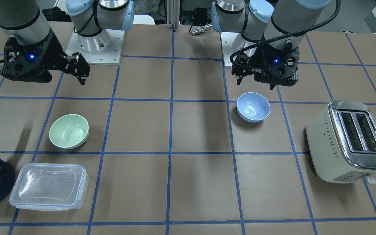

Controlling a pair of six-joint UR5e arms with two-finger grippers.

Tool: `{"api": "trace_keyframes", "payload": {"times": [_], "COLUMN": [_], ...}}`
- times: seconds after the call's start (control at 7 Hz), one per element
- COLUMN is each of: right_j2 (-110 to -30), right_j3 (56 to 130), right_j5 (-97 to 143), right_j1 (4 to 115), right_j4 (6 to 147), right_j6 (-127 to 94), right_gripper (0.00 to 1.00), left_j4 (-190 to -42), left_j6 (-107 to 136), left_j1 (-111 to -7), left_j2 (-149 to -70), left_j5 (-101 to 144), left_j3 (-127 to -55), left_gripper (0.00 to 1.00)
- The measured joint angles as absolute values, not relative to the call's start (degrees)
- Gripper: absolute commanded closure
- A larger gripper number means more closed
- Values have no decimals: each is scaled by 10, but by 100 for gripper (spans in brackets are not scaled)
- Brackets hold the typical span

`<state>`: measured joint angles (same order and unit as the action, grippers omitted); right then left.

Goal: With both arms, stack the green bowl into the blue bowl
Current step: 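Lower left gripper onto blue bowl while right gripper descends to green bowl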

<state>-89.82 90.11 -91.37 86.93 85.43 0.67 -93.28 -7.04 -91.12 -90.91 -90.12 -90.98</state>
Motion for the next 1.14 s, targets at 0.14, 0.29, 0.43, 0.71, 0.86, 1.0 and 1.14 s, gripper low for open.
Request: {"api": "trace_keyframes", "payload": {"times": [0.14,0.29,0.43,0.71,0.86,1.0,1.14], "right_j2": [-898,-898,-897,-888,-874,-853,-825], "right_j3": [901,901,902,906,909,914,924], "right_j5": [-913,-913,-913,-919,-920,-911,-899], "right_j1": [869,869,869,856,825,781,742], "right_j4": [854,854,854,857,859,867,898], "right_j6": [5,2,1,-2,0,11,42], "right_gripper": [0,0,0,0,0,0,0], "left_j4": [-927,-895,-832,-710,-666,-630,-596], "left_j6": [-70,-71,-74,-72,-67,-60,-54], "left_j1": [-910,-908,-900,-874,-868,-865,-864], "left_j2": [-911,-915,-914,-913,-918,-925,-934], "left_j5": [-901,-900,-901,-902,-902,-901,-902], "left_j3": [-932,-975,-1039,-1164,-1207,-1240,-1270], "left_gripper": [5,5,5,5,6,6,34]}}
